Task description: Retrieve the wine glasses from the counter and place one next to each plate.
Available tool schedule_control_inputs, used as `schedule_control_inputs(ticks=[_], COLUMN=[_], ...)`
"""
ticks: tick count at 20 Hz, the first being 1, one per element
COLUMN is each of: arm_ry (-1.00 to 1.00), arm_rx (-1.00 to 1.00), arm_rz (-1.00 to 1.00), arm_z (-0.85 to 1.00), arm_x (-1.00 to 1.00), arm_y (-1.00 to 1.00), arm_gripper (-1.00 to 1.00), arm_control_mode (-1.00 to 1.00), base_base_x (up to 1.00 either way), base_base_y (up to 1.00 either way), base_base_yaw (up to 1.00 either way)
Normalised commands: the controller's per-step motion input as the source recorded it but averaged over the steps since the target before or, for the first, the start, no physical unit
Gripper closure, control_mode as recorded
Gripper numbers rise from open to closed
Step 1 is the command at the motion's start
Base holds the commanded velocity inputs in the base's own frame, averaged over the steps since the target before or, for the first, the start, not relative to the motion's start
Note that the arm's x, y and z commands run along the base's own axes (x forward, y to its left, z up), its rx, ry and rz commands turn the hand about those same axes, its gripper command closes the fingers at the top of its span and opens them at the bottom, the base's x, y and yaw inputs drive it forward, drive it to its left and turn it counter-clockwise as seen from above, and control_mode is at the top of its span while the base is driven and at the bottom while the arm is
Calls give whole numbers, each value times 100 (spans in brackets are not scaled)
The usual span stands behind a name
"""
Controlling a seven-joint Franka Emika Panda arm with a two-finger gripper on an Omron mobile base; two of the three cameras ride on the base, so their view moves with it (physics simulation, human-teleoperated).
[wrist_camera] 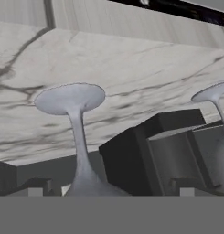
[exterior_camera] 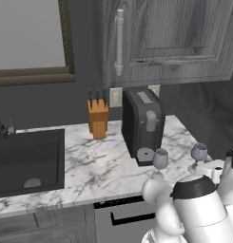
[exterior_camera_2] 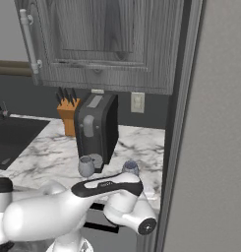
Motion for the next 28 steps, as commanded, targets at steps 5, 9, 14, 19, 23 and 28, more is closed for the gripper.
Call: schedule_control_inputs(ticks=[5, 9, 14, 19, 23, 28], arm_ry=[0, 0, -4, -4, -4, -4], arm_rx=[0, 0, 0, 0, 0, 0], arm_rz=[0, 0, 0, 0, 0, 0], arm_z=[-21, -24, -19, -20, -16, -5], arm_x=[15, 15, 17, 16, 18, 21], arm_y=[-1, 0, -1, 0, -1, -10], arm_gripper=[-100, -100, -100, -100, -100, 100], arm_control_mode=[-100, -100, -100, -100, -100, -100], base_base_x=[0, 0, 0, 0, 0, 0], base_base_y=[0, 0, 0, 0, 0, 0], base_base_yaw=[0, 0, 0, 0, 0, 0])
